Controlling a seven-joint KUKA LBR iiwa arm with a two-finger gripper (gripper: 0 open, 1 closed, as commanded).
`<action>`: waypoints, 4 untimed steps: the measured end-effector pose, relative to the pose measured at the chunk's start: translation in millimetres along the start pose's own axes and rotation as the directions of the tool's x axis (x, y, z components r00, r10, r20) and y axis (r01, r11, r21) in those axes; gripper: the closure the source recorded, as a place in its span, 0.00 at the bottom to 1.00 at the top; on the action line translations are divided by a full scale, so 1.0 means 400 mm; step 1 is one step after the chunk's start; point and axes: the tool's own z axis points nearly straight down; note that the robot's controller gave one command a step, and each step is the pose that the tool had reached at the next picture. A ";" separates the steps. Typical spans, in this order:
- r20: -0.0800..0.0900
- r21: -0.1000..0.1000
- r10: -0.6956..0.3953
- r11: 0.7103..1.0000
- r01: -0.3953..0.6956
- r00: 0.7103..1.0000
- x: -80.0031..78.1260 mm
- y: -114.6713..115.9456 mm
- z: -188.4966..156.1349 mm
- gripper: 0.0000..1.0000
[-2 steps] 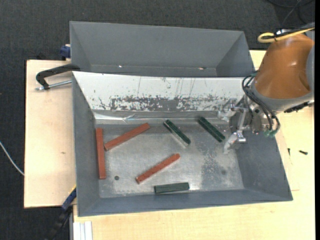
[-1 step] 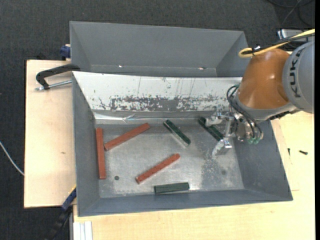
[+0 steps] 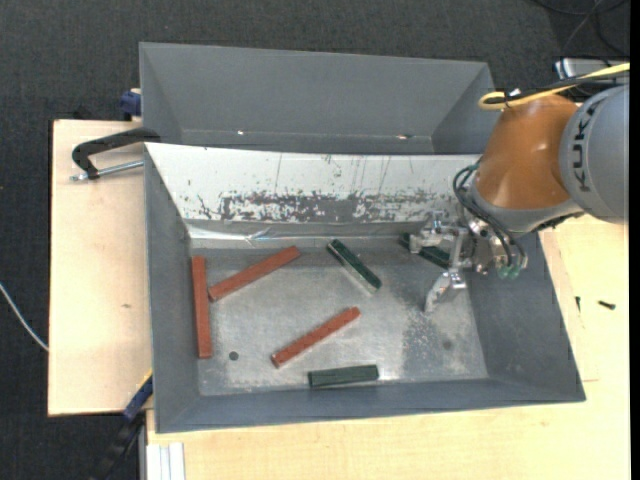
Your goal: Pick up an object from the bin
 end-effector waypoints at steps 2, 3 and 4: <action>0.009 0.007 0.236 0.972 -0.236 0.972 -0.008 0.173 0.005 1.00; 0.026 0.006 0.237 0.971 -0.238 0.971 -0.015 0.172 0.010 0.00; 0.008 0.006 0.235 0.972 -0.235 0.972 -0.009 0.176 0.005 1.00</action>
Offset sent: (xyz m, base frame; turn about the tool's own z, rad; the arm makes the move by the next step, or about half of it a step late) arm -0.0045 0.0690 -0.0087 0.2398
